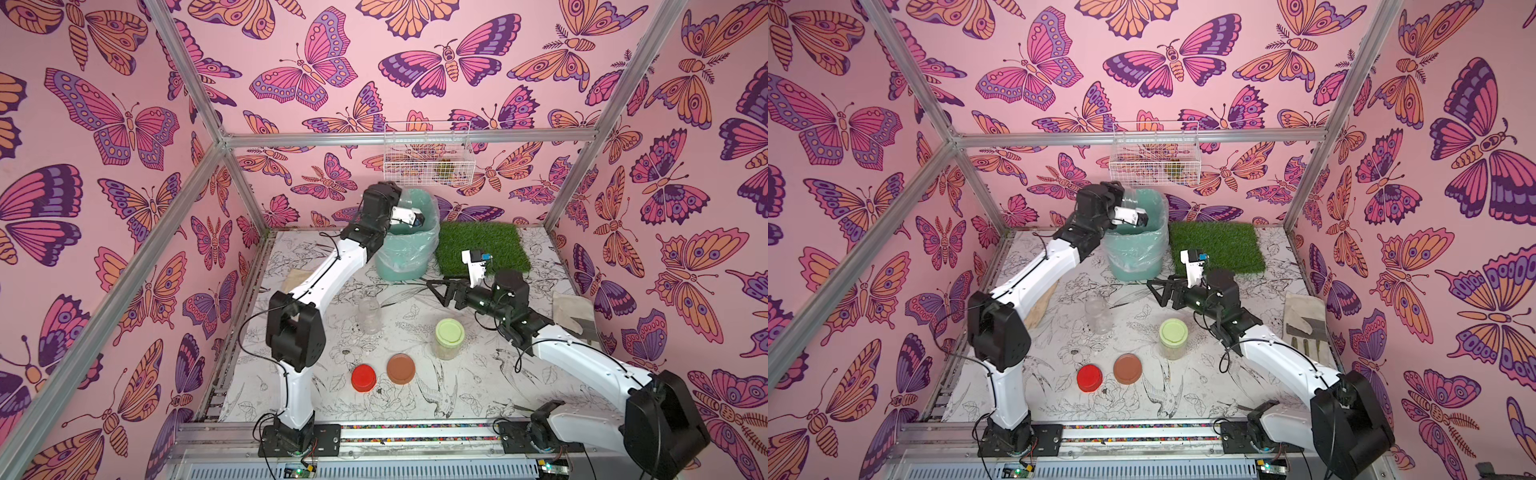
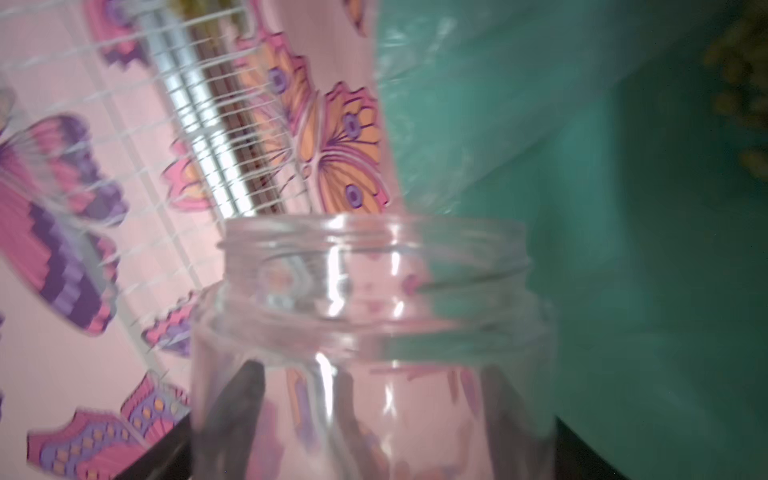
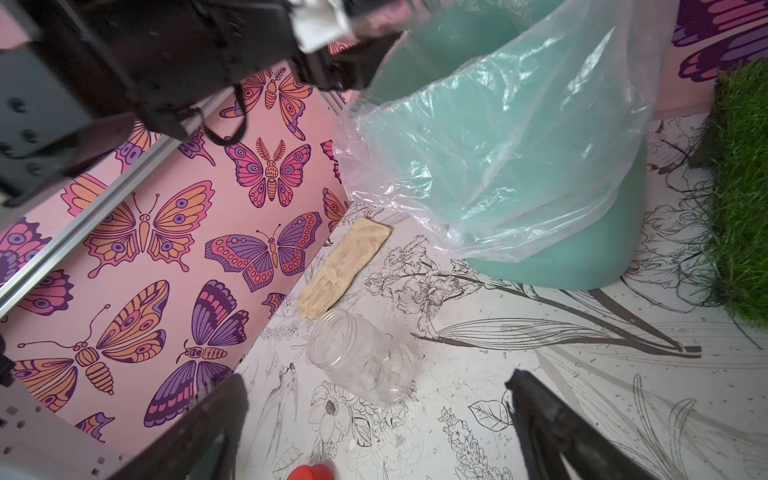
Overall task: Empty moldy peanuts from jars
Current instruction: Pour the moldy peanuts from the jar into the trash bin.
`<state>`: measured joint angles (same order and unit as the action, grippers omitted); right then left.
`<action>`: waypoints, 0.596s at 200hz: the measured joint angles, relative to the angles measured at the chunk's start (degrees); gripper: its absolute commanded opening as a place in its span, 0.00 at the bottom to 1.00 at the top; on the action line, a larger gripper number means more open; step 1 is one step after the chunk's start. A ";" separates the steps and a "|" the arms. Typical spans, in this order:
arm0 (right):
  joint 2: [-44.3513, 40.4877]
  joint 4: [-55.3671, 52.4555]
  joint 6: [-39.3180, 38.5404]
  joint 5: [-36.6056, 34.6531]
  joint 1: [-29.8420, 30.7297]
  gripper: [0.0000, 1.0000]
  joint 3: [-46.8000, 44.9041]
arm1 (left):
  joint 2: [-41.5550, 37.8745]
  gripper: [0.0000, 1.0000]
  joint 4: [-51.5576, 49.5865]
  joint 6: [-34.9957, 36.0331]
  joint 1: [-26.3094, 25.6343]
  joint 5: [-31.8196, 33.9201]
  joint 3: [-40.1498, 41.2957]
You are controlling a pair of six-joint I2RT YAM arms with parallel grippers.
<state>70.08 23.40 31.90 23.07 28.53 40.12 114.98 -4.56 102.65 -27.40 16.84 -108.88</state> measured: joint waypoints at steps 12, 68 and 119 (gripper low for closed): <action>-0.44 -0.02 -0.15 -0.37 0.00 0.99 -0.72 | 1.79 0.00 -0.24 3.61 0.07 -0.55 -0.70; -0.66 0.63 -0.15 -0.72 -0.39 0.99 -1.27 | -1.20 0.00 -1.11 6.71 0.33 0.07 -1.88; -0.66 0.79 0.00 -0.76 -0.39 0.99 -1.27 | -2.78 0.00 -6.08 -8.94 0.74 -2.99 -5.62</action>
<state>69.43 24.18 31.90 22.31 28.14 38.85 112.20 -10.63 93.71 -26.65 13.85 -114.50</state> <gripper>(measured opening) 0.992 0.872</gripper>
